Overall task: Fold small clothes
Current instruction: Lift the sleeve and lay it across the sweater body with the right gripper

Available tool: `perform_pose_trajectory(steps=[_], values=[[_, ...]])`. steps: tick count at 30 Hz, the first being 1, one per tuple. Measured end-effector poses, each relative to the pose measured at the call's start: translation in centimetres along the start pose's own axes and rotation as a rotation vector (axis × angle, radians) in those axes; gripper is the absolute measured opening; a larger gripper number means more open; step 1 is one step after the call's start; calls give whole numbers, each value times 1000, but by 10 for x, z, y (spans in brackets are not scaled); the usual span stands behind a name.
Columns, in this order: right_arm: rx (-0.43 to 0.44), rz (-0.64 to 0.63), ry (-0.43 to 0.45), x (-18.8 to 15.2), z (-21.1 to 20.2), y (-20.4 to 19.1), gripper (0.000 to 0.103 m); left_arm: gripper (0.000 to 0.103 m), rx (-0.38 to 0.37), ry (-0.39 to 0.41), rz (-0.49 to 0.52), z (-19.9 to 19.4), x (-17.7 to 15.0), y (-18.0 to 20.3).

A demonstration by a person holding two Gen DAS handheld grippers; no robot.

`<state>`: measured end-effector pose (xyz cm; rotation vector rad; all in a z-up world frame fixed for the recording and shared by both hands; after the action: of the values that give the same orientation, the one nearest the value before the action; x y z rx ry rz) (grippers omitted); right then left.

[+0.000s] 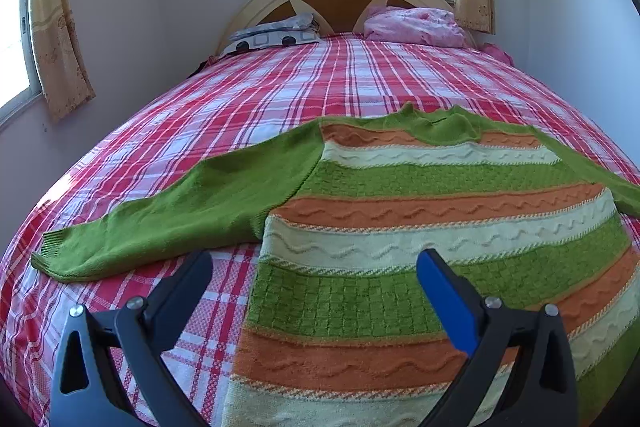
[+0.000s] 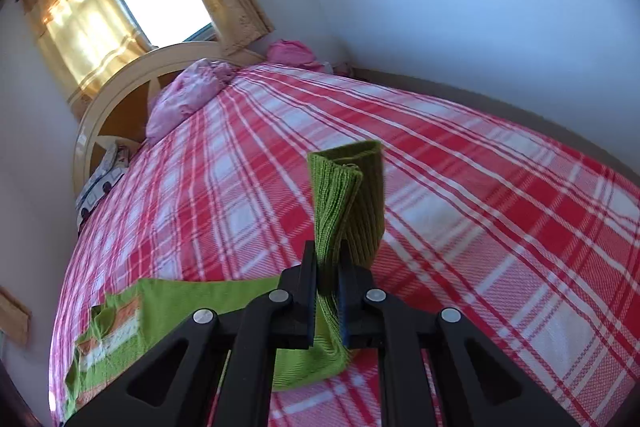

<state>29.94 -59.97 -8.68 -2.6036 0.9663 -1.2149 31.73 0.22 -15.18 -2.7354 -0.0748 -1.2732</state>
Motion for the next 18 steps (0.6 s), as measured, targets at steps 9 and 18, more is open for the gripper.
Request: perform_pose_trajectory(steps=[9, 18], values=[[76, -105, 6, 6, -8, -72, 8, 103, -14, 6, -23, -2, -2, -9], [185, -210, 62, 19, -33, -166, 8, 103, -40, 6, -40, -1, -5, -13]])
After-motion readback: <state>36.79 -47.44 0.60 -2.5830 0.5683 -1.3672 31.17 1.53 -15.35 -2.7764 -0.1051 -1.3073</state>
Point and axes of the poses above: each gripper's, at about its wrist camera, not at the fingertips, and z roughly the way its jaws point, y to its right, x to its top, the point moved 6 cm from there along z, roughly the way its jaws point, and after that the axes turned 2 degrees about -y, right-handed, at the moved point
